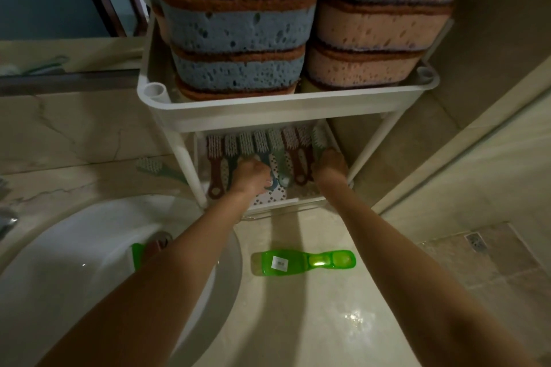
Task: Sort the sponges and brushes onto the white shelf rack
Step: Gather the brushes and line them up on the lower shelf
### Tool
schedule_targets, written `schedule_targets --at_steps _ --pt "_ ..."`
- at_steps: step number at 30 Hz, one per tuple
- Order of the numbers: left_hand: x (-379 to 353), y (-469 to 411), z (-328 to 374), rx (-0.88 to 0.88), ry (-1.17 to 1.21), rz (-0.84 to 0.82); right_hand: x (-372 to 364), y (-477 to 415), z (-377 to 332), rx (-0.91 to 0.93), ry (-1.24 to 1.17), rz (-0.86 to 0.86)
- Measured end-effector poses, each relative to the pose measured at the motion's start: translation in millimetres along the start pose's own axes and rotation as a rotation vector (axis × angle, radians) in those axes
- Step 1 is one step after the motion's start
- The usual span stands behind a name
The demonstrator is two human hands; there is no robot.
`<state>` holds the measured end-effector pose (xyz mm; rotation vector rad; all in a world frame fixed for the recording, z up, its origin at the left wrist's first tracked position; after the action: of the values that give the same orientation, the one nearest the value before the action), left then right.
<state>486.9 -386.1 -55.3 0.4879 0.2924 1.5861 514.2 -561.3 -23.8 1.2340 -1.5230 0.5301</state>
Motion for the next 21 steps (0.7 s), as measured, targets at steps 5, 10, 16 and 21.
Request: schedule_targets --at_steps 5,10,16,21 --pt "3.8 -5.7 -6.9 -0.028 -0.075 0.048 -2.8 -4.0 1.7 -0.056 0.016 -0.021" --pt "3.2 -6.9 -4.4 -0.053 -0.109 0.049 -8.9 -1.1 2.0 -0.033 0.117 -0.006" --pt "-4.5 -4.2 -1.3 -0.069 -0.166 0.029 -6.0 -0.9 0.9 0.004 0.109 -0.069" --pt "0.9 -3.3 -1.1 -0.103 -0.19 0.047 -8.1 -6.8 -2.3 0.043 0.132 -0.033"
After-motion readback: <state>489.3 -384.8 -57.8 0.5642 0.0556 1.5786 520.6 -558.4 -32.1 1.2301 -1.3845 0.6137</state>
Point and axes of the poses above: each hand's wrist, its own y-axis away from the middle knuckle, its own x-axis out of the back of the hand, z = x × y, the point moved 8 cm from there along -y, towards the middle knuckle, and after that the axes turned 6 degrees about -x, right-handed, at the moved point
